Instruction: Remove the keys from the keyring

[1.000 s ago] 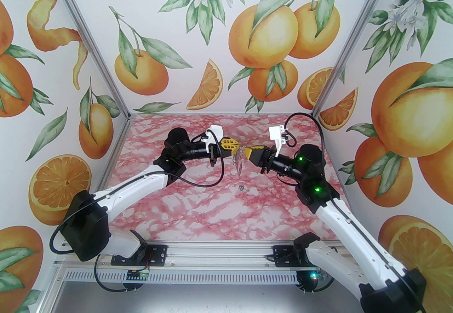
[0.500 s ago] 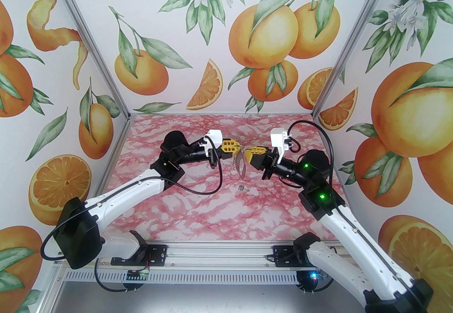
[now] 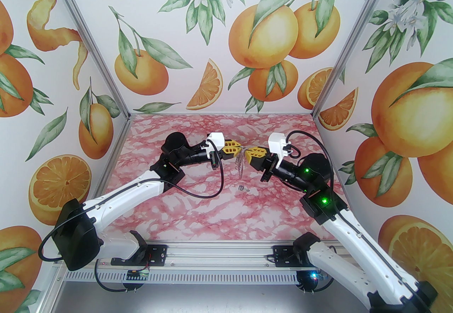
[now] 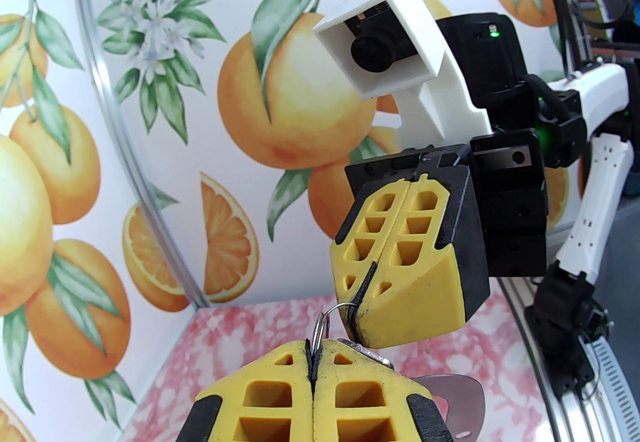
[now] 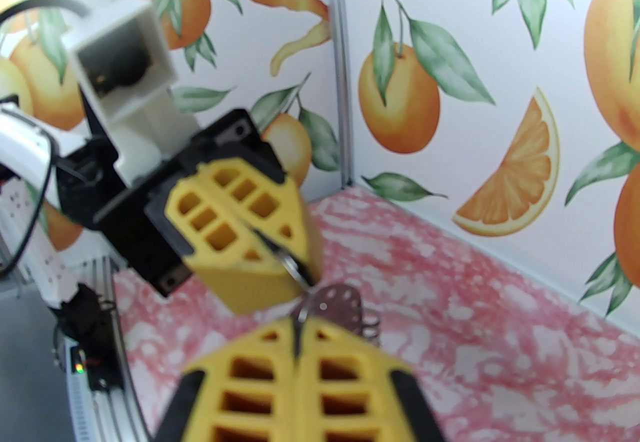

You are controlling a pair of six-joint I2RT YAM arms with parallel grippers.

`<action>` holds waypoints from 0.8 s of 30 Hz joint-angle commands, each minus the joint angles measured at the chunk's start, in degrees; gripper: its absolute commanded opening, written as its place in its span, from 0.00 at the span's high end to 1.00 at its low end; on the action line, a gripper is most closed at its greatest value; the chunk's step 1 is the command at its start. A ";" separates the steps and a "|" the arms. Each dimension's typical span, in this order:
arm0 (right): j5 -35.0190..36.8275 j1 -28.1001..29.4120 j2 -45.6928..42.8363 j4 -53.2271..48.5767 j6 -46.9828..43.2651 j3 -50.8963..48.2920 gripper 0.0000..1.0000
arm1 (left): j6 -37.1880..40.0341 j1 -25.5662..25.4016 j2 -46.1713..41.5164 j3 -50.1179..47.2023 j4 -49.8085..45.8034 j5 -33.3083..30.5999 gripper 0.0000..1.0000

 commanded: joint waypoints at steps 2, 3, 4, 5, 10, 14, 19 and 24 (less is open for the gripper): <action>-0.46 1.62 -0.89 -3.11 -5.36 0.81 1.00 | 1.36 -0.07 -1.11 0.32 0.03 -2.93 1.00; -0.47 1.87 -0.72 -3.90 -6.32 1.27 1.00 | 1.51 -0.10 -1.13 0.39 -0.19 -2.90 1.00; -0.22 2.15 -0.66 -4.84 -7.40 1.77 1.00 | 1.78 -0.20 -1.00 0.50 -0.48 -2.97 1.00; 0.01 2.34 -0.61 -5.50 -8.28 1.98 1.00 | 2.12 -0.24 -1.05 0.54 -0.74 -3.11 1.00; 0.29 3.25 -0.69 -7.06 -10.88 2.92 1.00 | 3.26 -0.59 -1.05 0.97 -2.19 -3.90 1.00; 1.07 4.00 -0.61 -9.34 -13.38 3.63 1.00 | 3.82 -0.85 -1.08 1.33 -2.89 -4.34 1.00; 1.79 5.09 -0.93 -12.24 -17.34 4.38 1.00 | 4.07 -0.92 -1.22 1.89 -3.69 -5.08 1.00; 4.37 6.90 -0.87 -15.31 -20.86 5.33 1.00 | 2.11 -0.93 -1.60 0.70 -0.59 -6.55 1.00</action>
